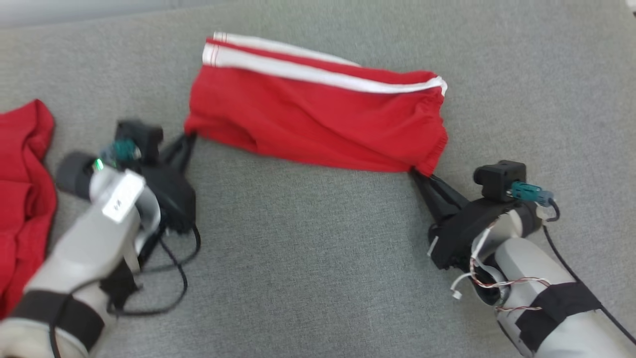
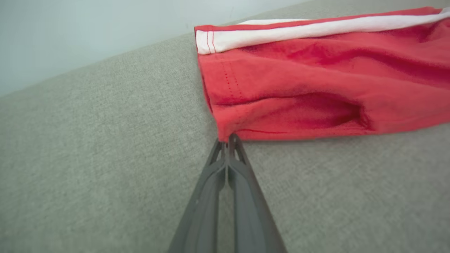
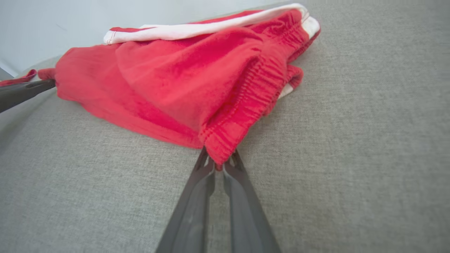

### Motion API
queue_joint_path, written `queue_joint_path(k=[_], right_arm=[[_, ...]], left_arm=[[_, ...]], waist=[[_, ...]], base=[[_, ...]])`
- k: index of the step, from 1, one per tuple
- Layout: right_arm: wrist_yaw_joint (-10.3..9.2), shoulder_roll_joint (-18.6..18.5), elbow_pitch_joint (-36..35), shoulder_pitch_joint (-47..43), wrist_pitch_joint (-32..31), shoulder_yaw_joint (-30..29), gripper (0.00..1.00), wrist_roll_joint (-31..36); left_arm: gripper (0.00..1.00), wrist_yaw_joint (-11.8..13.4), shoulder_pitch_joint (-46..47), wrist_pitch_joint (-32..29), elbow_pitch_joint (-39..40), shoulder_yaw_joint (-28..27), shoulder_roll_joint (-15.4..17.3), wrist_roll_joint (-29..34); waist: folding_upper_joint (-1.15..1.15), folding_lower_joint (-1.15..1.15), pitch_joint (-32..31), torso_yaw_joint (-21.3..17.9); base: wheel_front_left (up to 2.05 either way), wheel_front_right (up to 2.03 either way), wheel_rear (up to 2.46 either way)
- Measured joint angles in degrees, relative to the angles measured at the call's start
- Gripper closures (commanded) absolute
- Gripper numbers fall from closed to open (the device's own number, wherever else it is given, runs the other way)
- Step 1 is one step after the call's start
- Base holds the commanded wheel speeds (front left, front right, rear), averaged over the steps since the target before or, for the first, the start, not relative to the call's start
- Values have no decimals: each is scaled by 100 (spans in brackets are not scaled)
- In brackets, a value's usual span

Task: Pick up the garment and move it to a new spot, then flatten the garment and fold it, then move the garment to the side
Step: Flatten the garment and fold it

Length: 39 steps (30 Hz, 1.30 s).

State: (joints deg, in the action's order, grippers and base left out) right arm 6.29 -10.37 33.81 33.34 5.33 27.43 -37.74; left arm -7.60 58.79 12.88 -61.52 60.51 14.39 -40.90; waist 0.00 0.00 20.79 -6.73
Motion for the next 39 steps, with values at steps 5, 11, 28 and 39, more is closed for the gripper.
queue_joint_path(k=[5, 11, 28, 39], right_arm=[[53, -149, 160, -165, 48, 7, 100, -157], [79, -330, 256, -680, 73, 189, 100, -282], [86, -966, -158, -1774, -88, 749, 100, -814], [86, -1122, -425, -2024, -190, 821, 100, -1071]], left_arm=[[100, 0, -442, 79, 14, 86, -110, -57], [100, 0, -1039, 114, 116, 152, -282, -122], [100, 0, -2414, 129, 343, 167, -400, -402], [100, 88, -2682, 129, 580, 120, -344, -437]], waist=[[0, 0, -268, 62], [1, 1, -685, 171], [1, 1, -1723, 748], [1, 1, -2014, 1206]], base=[[0, 0, 0], [0, 0, 0], [0, 0, 0], [0, 0, 0]])
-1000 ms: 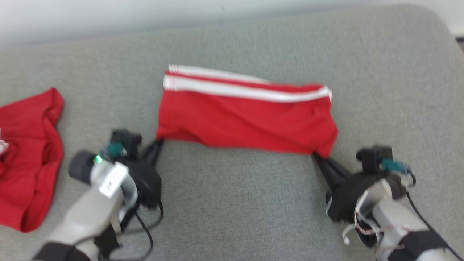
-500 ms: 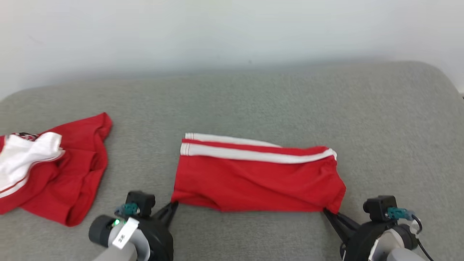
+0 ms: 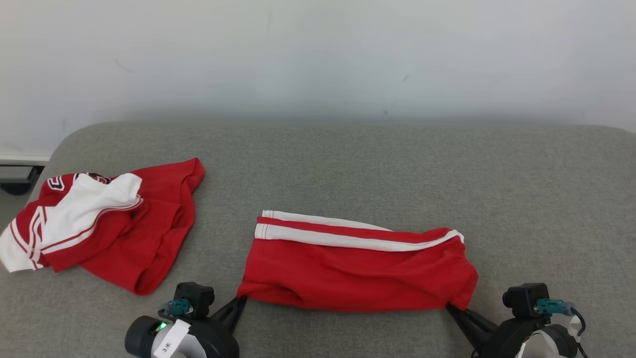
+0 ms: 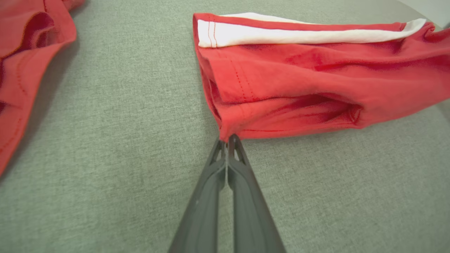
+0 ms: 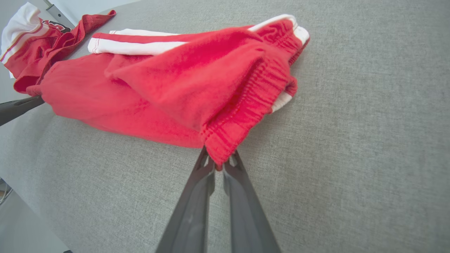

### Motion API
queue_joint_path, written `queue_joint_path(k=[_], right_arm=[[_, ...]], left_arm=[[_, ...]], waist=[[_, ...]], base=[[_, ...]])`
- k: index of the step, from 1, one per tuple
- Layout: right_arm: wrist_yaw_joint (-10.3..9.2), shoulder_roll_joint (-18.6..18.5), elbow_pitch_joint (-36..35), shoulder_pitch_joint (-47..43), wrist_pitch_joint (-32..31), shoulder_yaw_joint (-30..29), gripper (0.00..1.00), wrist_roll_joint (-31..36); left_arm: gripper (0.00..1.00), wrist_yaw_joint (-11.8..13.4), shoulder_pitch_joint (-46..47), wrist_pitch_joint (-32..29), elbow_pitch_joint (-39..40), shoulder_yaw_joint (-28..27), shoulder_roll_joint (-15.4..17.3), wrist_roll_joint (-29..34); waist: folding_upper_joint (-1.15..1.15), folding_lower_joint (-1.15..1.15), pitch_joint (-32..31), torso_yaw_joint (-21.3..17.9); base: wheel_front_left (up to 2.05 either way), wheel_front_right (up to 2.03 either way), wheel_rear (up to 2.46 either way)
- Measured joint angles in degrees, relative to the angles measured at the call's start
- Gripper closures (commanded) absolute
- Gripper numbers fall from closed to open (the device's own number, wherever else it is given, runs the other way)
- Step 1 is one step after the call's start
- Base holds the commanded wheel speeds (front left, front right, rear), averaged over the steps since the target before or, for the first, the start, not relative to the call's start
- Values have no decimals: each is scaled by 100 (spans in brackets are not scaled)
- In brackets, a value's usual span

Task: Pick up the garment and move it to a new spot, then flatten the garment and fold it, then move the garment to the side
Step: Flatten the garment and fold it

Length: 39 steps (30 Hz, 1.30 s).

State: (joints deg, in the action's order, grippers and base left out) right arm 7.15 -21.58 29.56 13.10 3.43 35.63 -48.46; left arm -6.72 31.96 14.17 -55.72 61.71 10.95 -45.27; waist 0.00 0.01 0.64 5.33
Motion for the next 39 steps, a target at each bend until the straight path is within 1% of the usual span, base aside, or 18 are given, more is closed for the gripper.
queue_joint_path(k=[8, 19, 20, 21, 22, 23, 24, 28, 33, 38, 39], right_arm=[[0, -21, -102, 18, -175, 53, 100, -102], [0, -100, -137, 7, -438, 97, 100, -240], [0, -101, -143, 7, -450, 96, 49, -261], [0, -101, -154, 5, -452, 87, 5, -301], [0, -100, -165, 4, -452, 62, 0, -355], [0, -100, -168, 3, -452, 33, 0, -389], [0, -103, -177, 3, -453, 11, 0, -397], [-1, -114, -380, -71, -465, -55, 0, -601], [0, -175, -645, -132, -490, -82, 0, -750], [-16, -352, -792, -332, -302, -292, 0, -759], [-69, -368, -814, -347, -250, -345, 0, -758]], left_arm=[[100, 123, -75, 9, 231, -86, 107, 0], [100, 209, -338, 9, 446, -130, 121, -7], [100, 214, -349, 9, 457, -136, 121, -9], [100, 219, -350, 9, 459, -157, 121, -22], [58, 227, -351, 9, 477, -175, 129, -26], [9, 268, -351, 9, 502, -190, 136, -26], [0, 275, -351, 9, 523, -208, 147, -27], [0, 335, -366, 9, 671, -365, 205, -146], [0, 499, -629, 9, 946, -570, 346, -220], [0, 738, -710, 9, 1370, -855, 445, -219], [0, 803, -712, 9, 1458, -933, 470, -218]], waist=[[0, -1, -22, 149], [-1, -1, -12, 130], [-1, -1, -10, 127], [-1, -1, -7, 123], [-1, -1, -6, 120], [-1, -1, -6, 117], [-1, -1, -8, 116], [-1, -1, -38, 109], [0, -1, -89, 53], [-1, -1, -117, 23], [-1, 0, -121, 19]], base=[[0, 0, 0], [0, 0, 0], [0, 0, 0], [0, 0, 0], [0, 0, 0], [0, 0, 0], [0, 0, 0], [0, 0, 0], [0, 0, 0], [0, 0, 0], [0, 0, 0]])
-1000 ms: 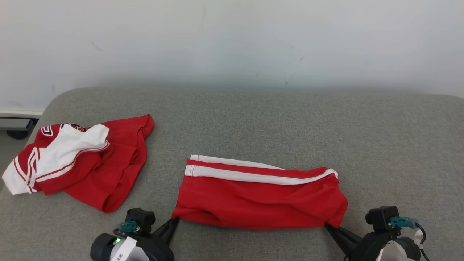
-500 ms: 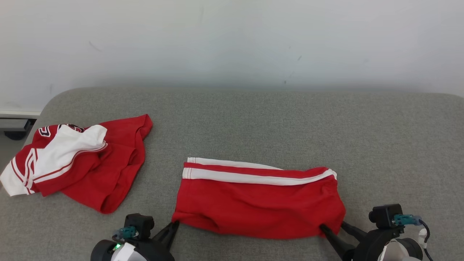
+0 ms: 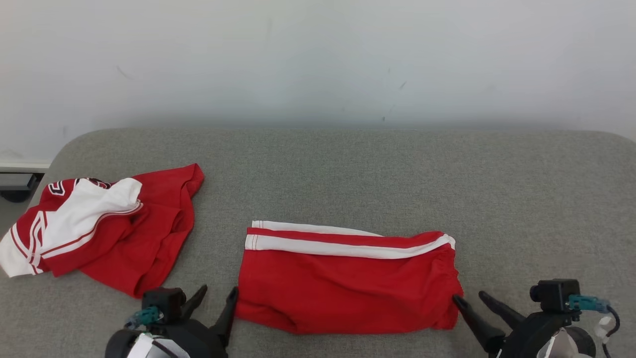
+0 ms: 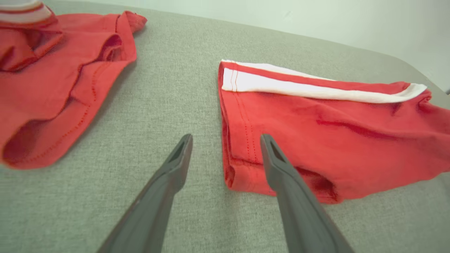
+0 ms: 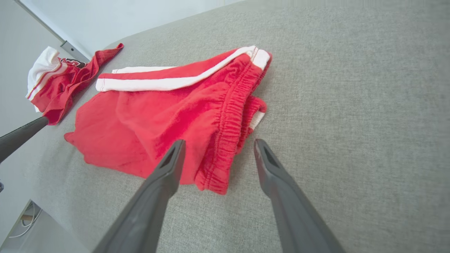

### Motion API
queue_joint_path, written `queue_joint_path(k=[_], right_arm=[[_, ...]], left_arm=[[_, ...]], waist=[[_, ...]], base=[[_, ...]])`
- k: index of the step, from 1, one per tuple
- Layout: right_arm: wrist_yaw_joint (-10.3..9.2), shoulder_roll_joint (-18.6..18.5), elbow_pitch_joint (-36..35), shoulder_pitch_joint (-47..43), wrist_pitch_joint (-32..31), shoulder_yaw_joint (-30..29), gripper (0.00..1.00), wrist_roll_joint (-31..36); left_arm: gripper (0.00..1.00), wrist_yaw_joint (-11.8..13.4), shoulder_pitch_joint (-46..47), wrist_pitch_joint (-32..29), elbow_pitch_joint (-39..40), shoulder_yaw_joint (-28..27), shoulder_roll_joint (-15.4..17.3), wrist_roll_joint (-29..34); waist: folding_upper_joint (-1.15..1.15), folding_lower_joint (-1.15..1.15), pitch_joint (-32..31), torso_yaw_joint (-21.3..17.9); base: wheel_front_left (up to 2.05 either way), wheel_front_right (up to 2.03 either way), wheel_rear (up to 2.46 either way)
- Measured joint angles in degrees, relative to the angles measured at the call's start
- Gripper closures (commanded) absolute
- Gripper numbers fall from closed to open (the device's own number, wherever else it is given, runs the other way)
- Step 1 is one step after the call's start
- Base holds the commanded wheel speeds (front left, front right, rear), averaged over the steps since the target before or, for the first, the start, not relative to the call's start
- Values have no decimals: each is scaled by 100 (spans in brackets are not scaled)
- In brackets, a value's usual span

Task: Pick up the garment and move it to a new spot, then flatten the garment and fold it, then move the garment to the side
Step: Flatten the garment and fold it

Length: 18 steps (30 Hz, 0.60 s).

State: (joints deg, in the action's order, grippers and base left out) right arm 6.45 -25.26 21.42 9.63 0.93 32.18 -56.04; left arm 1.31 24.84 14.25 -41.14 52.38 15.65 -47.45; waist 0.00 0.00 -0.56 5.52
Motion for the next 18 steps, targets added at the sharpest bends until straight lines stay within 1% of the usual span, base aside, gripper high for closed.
queue_joint_path(k=[4, 8, 15, 18], right_arm=[[-208, -75, -179, -21, 229, -174, 0, 70], [-393, -99, -311, -176, 412, -303, 0, 70], [-693, -92, -356, -205, 453, -380, 0, 82], [-858, -54, -309, -113, 316, -368, 0, 86]], left_arm=[[0, 311, -75, 1, 410, -275, 194, 89], [0, 481, -238, 1, 832, -427, 380, 414], [0, 576, -548, 10, 1489, -808, 571, 766], [0, 580, -690, 10, 1655, -973, 648, 872]], waist=[[0, 0, -15, -16], [0, 0, -27, -24], [0, 0, -59, 5], [0, 0, -63, 29]], base=[[0, 0, 0], [0, 0, 0], [0, 0, 0], [0, 0, 0]])
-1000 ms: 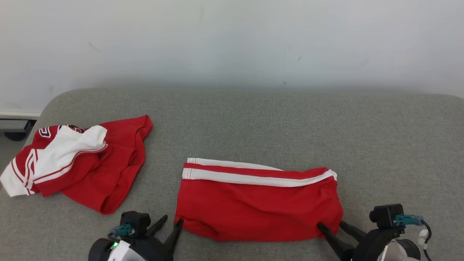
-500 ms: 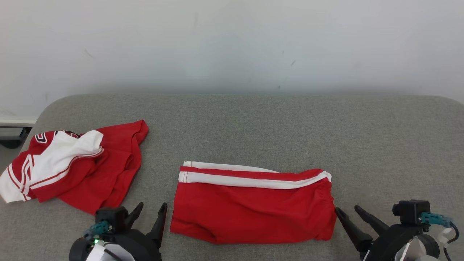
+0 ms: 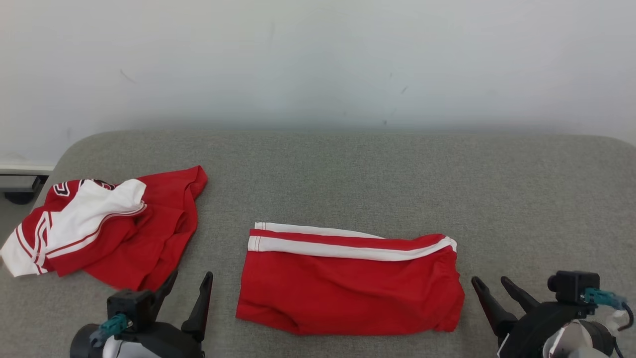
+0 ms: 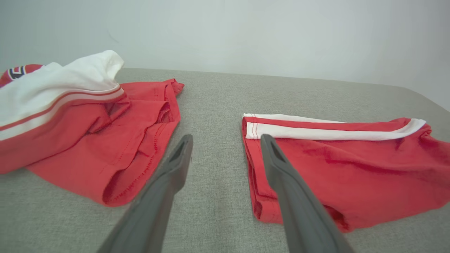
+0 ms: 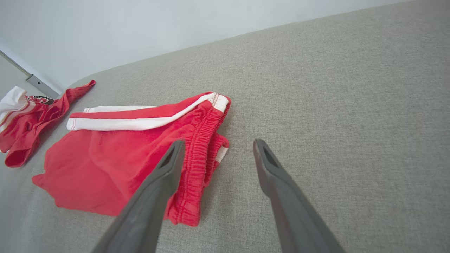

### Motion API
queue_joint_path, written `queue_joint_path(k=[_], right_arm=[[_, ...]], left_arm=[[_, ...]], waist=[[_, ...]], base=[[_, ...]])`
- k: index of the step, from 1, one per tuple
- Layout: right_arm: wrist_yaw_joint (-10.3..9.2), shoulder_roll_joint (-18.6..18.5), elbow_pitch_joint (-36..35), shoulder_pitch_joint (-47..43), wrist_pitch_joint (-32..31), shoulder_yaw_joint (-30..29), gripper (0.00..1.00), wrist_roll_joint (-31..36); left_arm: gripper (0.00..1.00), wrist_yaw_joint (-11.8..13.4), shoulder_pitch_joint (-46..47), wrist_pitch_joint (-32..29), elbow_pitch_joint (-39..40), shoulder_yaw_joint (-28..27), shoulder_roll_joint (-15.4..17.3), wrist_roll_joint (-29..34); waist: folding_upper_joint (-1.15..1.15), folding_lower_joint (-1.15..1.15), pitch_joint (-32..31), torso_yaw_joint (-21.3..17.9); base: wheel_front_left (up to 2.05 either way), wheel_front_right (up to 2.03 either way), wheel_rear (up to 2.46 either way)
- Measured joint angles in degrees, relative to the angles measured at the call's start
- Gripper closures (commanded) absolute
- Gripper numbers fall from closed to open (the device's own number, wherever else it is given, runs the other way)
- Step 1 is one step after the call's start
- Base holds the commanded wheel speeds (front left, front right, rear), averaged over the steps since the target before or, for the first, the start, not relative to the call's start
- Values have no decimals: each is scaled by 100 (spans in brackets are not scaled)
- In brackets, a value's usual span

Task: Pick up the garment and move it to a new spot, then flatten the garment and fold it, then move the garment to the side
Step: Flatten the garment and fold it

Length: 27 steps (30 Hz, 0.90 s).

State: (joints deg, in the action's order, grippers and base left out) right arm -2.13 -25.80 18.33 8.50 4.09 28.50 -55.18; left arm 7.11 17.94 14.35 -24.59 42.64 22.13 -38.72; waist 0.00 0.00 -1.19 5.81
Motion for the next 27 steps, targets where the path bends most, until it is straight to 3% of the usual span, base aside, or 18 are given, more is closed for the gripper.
queue_joint_path(k=[13, 19, 27], right_arm=[[-201, 187, 665, 834, -1122, 234, 0, -154], [-385, 417, 1222, 1195, -1766, 325, 0, -272], [-445, 608, 1860, 1429, -2413, 506, 0, -268]], left_arm=[[0, 1, -283, 7, 345, -598, -194, 560], [0, 1, -364, 7, 466, -734, -322, 804], [0, 1, -377, 7, 589, -902, -453, 1009]], waist=[[0, 0, 30, 218], [0, 0, 71, 367], [0, 0, 121, 573]], base=[[0, 0, 0], [0, 0, 0], [0, 0, 0]])
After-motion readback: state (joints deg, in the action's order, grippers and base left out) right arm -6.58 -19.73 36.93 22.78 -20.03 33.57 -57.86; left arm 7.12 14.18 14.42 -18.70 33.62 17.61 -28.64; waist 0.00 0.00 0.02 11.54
